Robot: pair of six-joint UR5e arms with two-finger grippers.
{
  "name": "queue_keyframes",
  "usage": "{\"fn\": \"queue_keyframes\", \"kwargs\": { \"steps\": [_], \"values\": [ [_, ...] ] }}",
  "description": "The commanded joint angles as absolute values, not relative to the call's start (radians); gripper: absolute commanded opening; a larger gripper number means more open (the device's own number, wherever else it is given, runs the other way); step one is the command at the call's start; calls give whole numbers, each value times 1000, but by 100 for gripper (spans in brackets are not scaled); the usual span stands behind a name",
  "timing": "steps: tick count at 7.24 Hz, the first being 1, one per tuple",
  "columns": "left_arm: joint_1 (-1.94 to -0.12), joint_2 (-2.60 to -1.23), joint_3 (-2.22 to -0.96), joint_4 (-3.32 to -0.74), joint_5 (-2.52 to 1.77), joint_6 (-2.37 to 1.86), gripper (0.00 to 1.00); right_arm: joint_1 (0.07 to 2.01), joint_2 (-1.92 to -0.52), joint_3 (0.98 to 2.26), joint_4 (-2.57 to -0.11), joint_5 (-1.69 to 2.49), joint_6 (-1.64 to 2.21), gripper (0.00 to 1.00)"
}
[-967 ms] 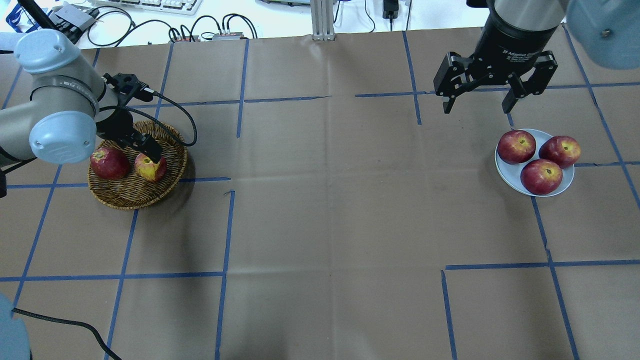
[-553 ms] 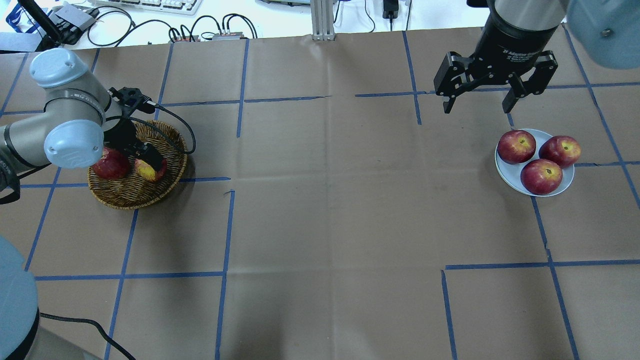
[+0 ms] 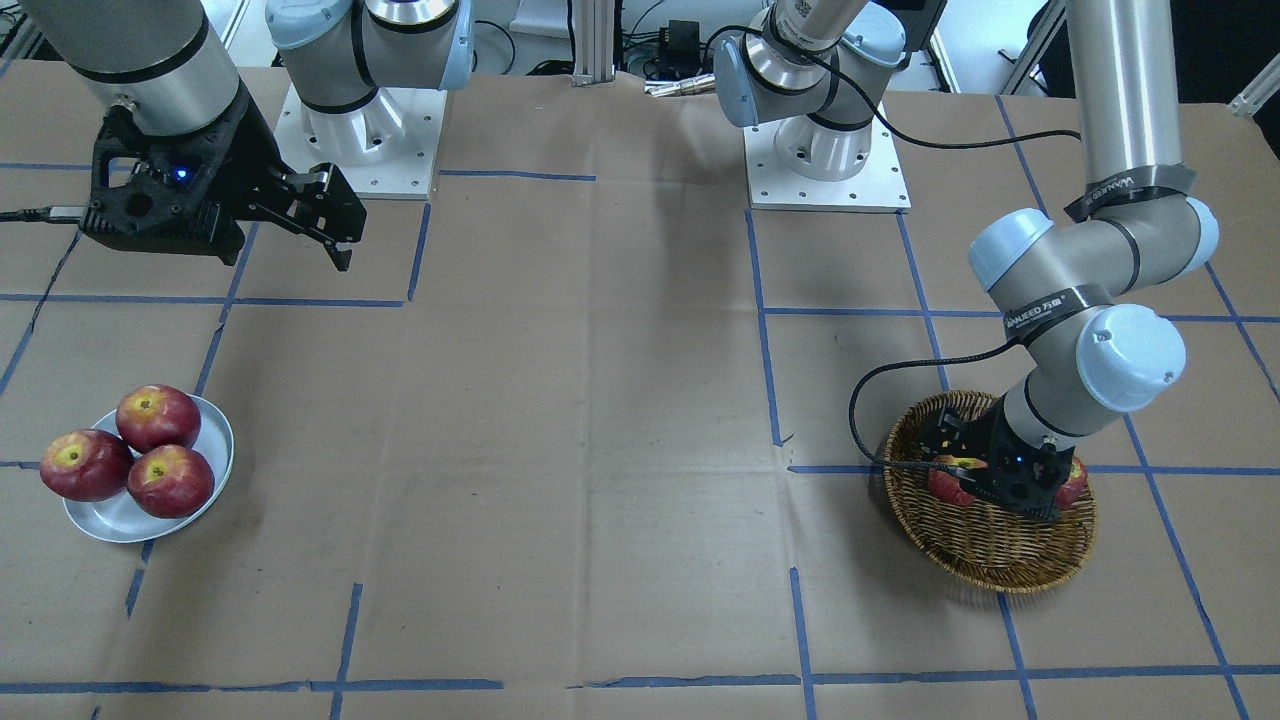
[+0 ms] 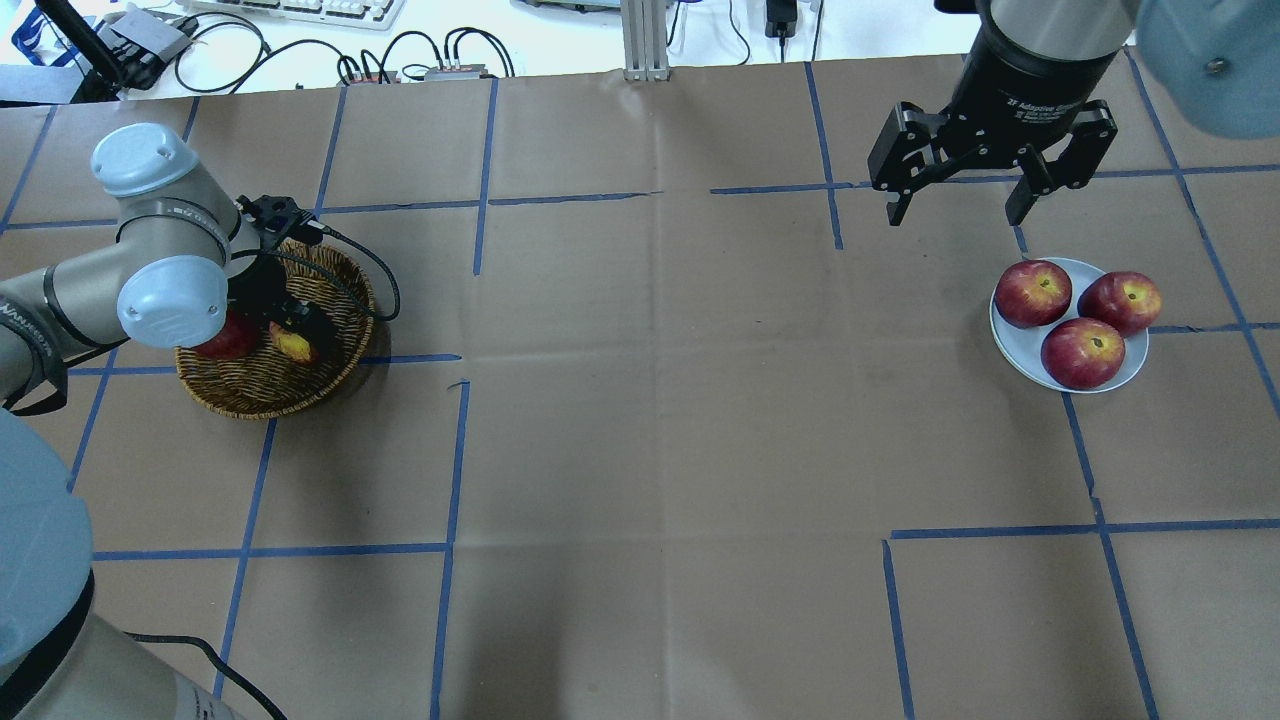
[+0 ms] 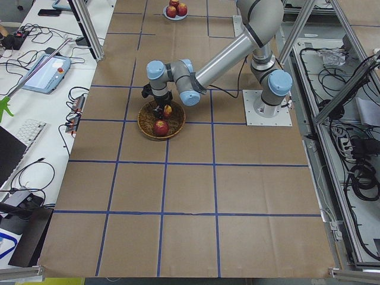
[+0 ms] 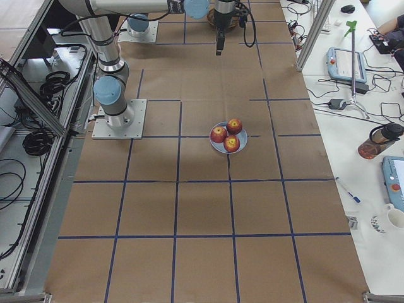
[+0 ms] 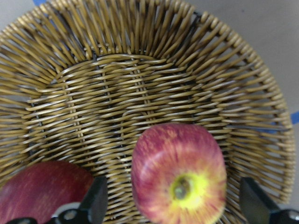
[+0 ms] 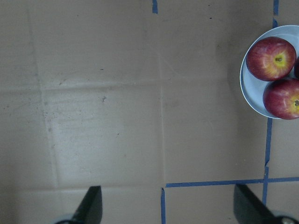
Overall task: Transfer apple from basket to plate
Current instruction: 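Close the left gripper on the yellow-red apple and lift it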
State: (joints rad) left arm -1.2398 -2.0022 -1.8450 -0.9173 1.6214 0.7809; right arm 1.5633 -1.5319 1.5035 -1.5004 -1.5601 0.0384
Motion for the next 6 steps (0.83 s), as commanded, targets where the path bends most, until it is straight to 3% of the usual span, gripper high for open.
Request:
{"fn": "queue_keyframes", "kwargs": {
  "steps": [1,3,6],
  "values": [
    [-1241,-1996,-1855,-914,1621,784,63,1566,-1534,1505,-1500,-1560,38,100],
    [-1250,-1979,-1850,-916,1628,781,56,1566,-1534,1503,-1502,-1559,38,100],
    [-1357,-1866,-1824,-963,1621,636,56,1566,-1534,1505,-1502,-1559,38,100]
  ]
}}
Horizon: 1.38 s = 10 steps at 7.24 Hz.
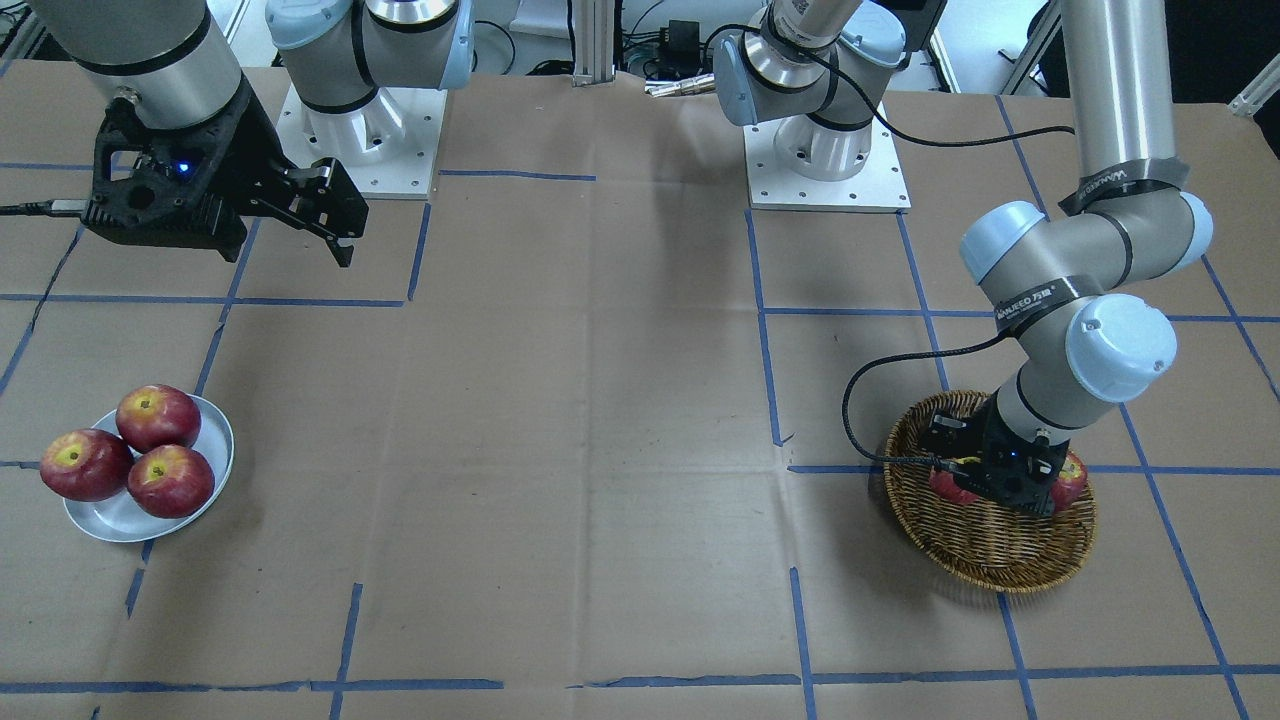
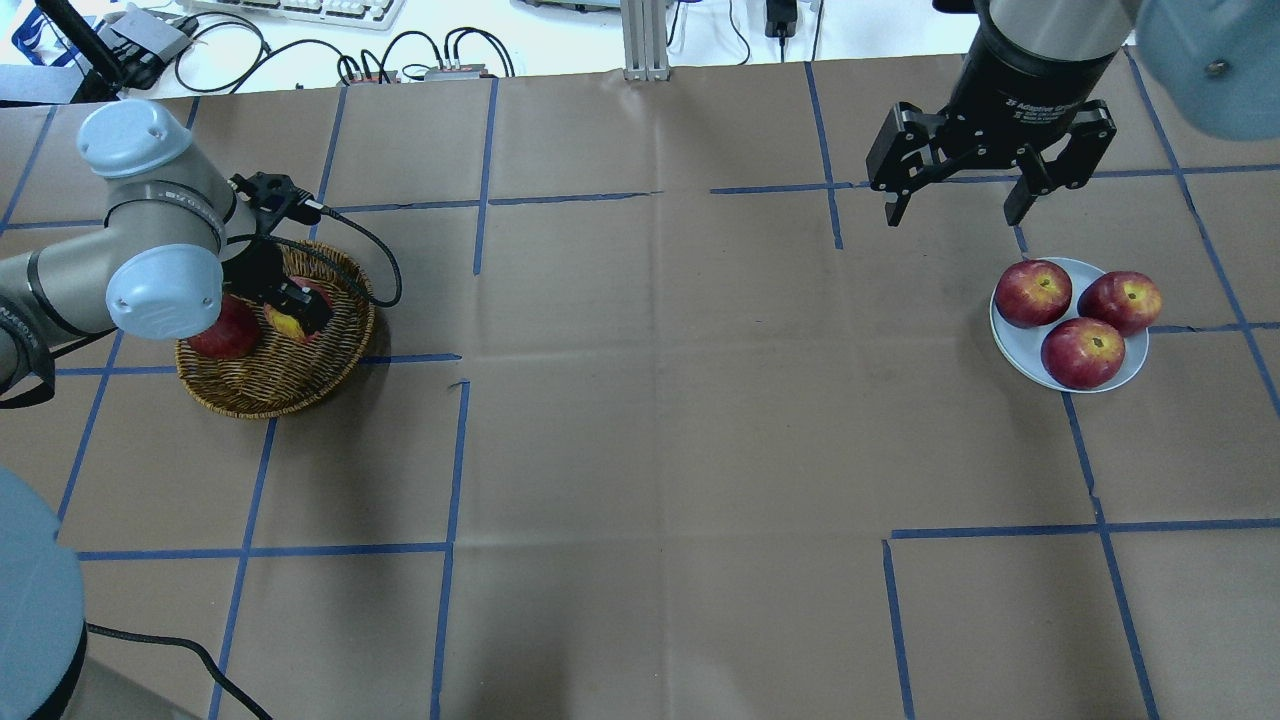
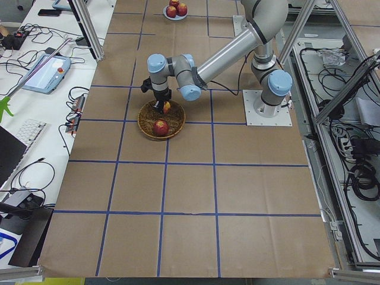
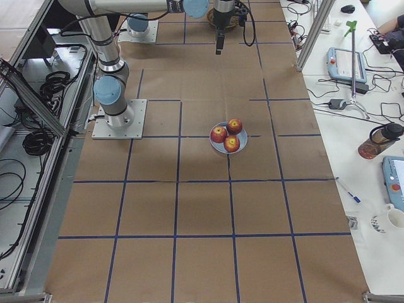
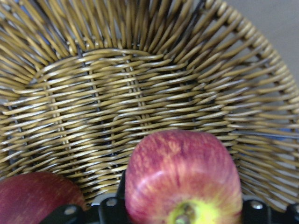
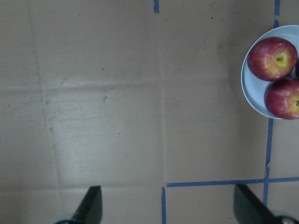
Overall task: Transfer apple from basket to plate
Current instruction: 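Close the left gripper on the yellow-red apple and lift it, then carry the apple with the left gripper toward the table center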
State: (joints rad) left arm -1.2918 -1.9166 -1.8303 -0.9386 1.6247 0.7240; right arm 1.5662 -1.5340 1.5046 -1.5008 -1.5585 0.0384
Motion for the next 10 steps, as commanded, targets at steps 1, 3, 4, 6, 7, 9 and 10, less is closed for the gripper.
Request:
{"fn": "queue_keyframes", "kwargs": {
  "steps": [1,3,4,6,7,9,10],
  "values": [
    [-1455,-1847,-1810,-982,1627,512,56,1566,-1534,1505,-1500,-1559,38,100],
    [-1637,-1870,-1706,-1096,1629,250,56,1566,-1534,1505,-1502,-1559,38,100],
    [-1707,-1885,-1688,-1098,1621,83,56,1566,-1534,1505,-1502,-1559,38,100],
    [-1868,-1972,-1628,-1085,1617,-93,55,1566,-1534,1505,-1500,-1559,38,100],
    [-1922,-2023,-1600,-1077,1614,-176,55,1566,-1534,1505,-1500,-1559,38,100],
    [-1979,-2126,-1578,-976,1614,-198,56,1566,-1534,1506,-1500,-1559,38,100],
    [-1988,-2137,-1578,-960,1615,-196,56,1566,-1534,1508,-1500,-1559,40,100]
  ]
}}
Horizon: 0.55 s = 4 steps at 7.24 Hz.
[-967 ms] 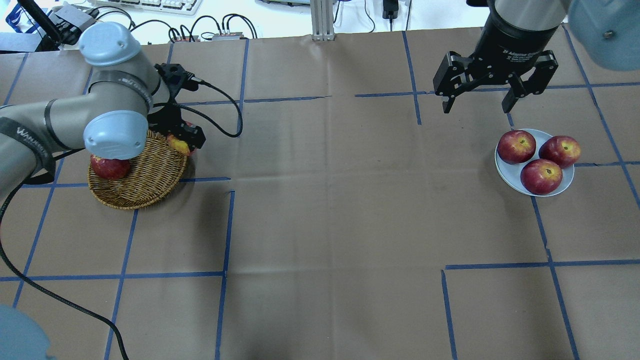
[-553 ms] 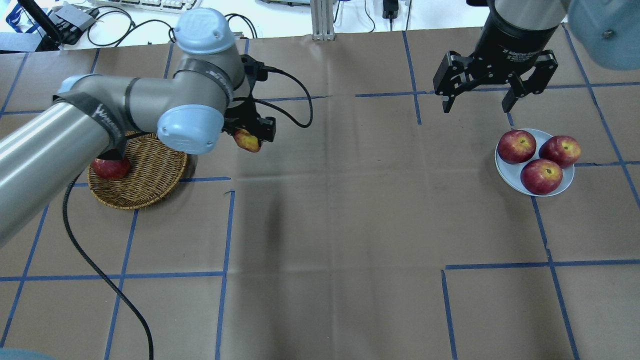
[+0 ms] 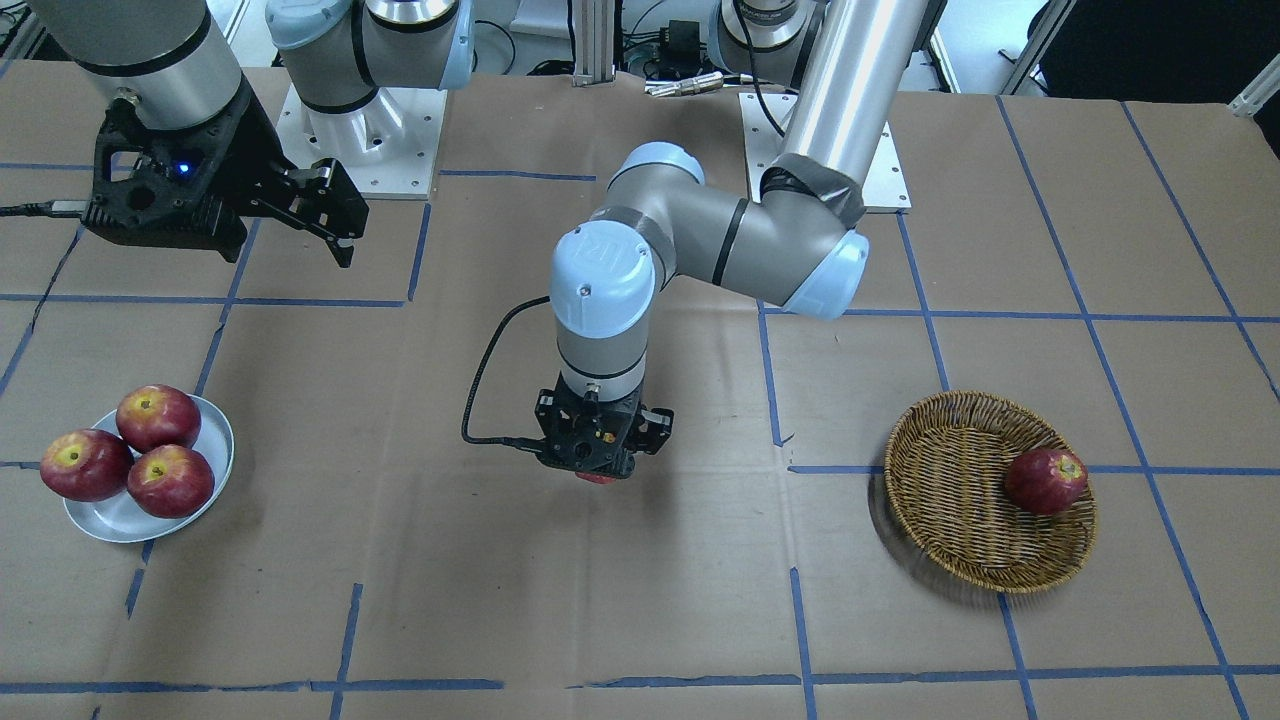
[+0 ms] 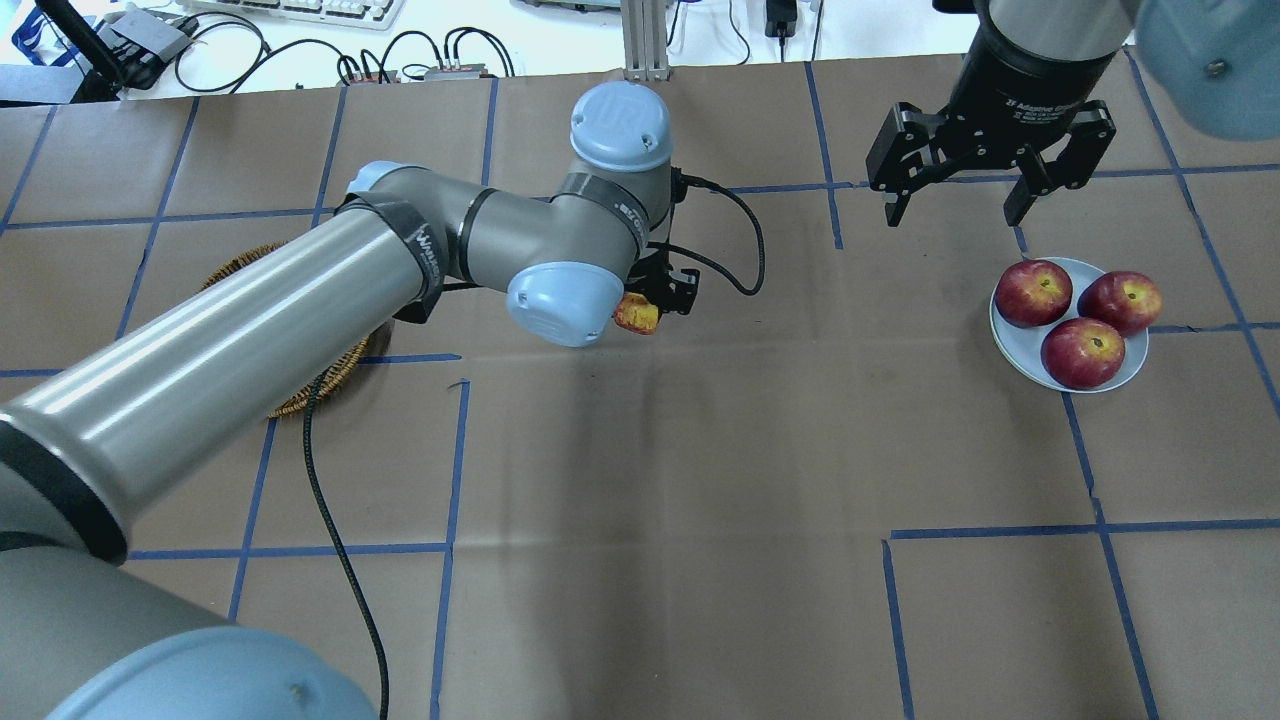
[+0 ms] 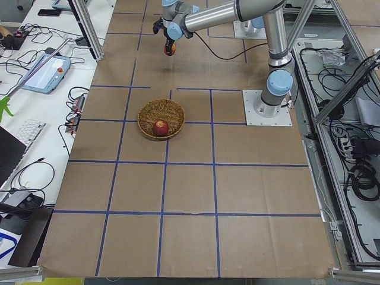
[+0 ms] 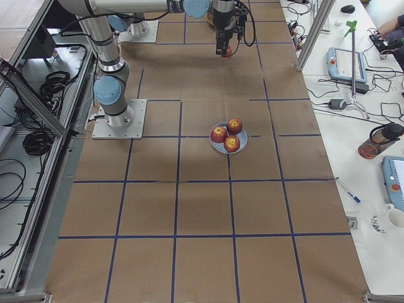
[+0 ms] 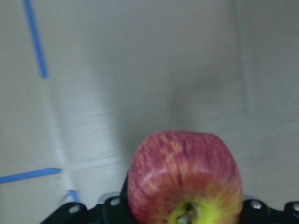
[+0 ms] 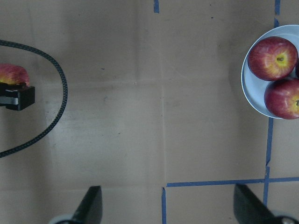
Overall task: Transfer apple from basket to plate
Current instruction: 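Carry the apple with the left gripper toward the table center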
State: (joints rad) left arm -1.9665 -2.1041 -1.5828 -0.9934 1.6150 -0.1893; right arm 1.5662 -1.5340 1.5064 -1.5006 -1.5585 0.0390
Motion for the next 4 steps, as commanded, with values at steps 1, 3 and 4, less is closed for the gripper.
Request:
{"fn": "queue_keyframes", "kwargs": {
  "steps": [1,3,4],
  "values": [
    [-1988,-2144,-1607,-907,1617,-193,56,1566,-1534,1508,-1500,-1557,40,100],
    [-1991,-2154,-1615,-888,1615,-195,57,1566,-1535,1508,-1500,-1557,40,100],
    [-1991,-2155,-1618,-888,1615,-195,58,1566,-1534,1509,-1500,-1557,40,100]
  ]
}}
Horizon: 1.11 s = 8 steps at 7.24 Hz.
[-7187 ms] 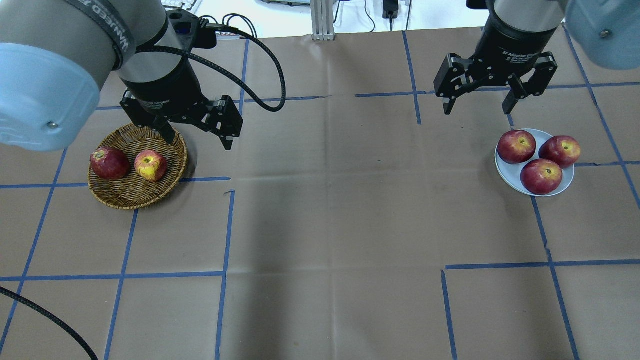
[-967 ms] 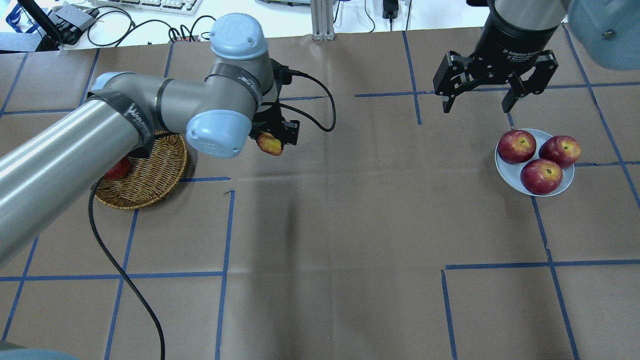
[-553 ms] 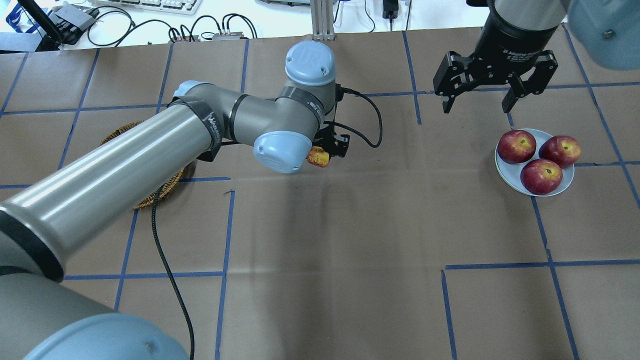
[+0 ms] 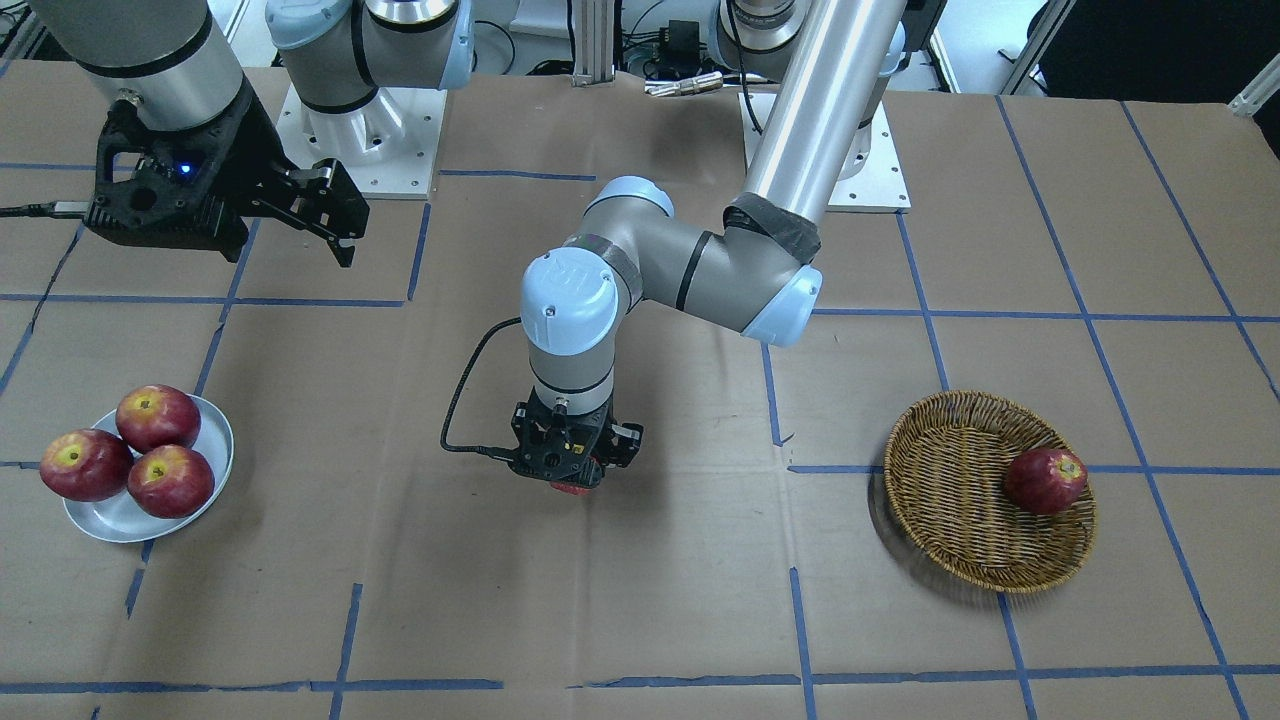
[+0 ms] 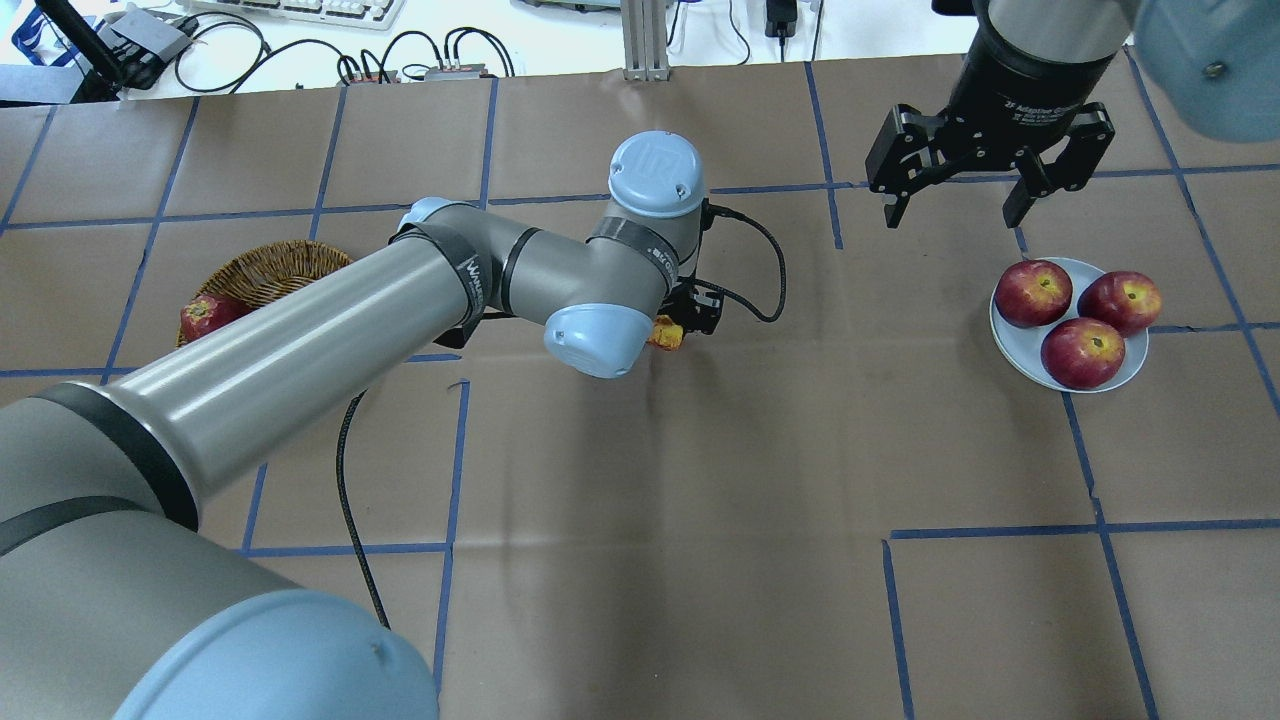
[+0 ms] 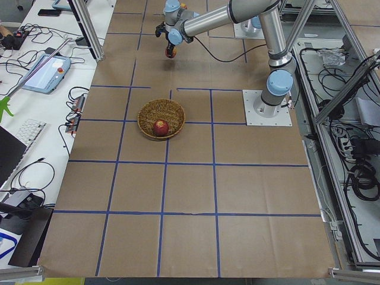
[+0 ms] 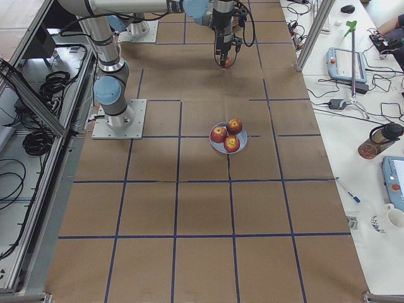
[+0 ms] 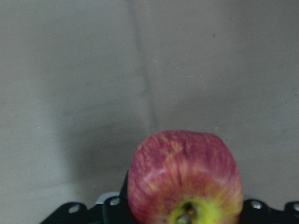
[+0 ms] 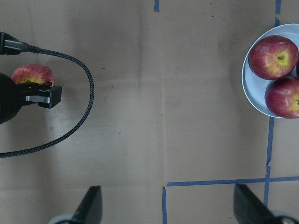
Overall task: Transfer apple from basket to plate
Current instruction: 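Carry the apple with the left gripper toward the table center, then lower the apple onto the table and open the left gripper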
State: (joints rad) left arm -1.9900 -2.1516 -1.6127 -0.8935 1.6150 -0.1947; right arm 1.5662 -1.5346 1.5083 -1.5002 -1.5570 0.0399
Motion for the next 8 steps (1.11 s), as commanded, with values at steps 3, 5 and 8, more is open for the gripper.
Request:
{"fn": "queue_keyframes", "kwargs": {
  "steps": [3,5,8],
  "values": [
    [-1991,-2157,-1620,-887,1615,-195,76,1566,-1534,1512,-1500,-1559,40,100],
    [-1994,-2154,-1617,-887,1615,-195,98,1566,-1534,1511,-1500,-1557,40,100],
    [-1993,-2050,-1574,-1001,1617,-196,99,1566,-1536,1514,-1500,-1554,40,100]
  ]
}}
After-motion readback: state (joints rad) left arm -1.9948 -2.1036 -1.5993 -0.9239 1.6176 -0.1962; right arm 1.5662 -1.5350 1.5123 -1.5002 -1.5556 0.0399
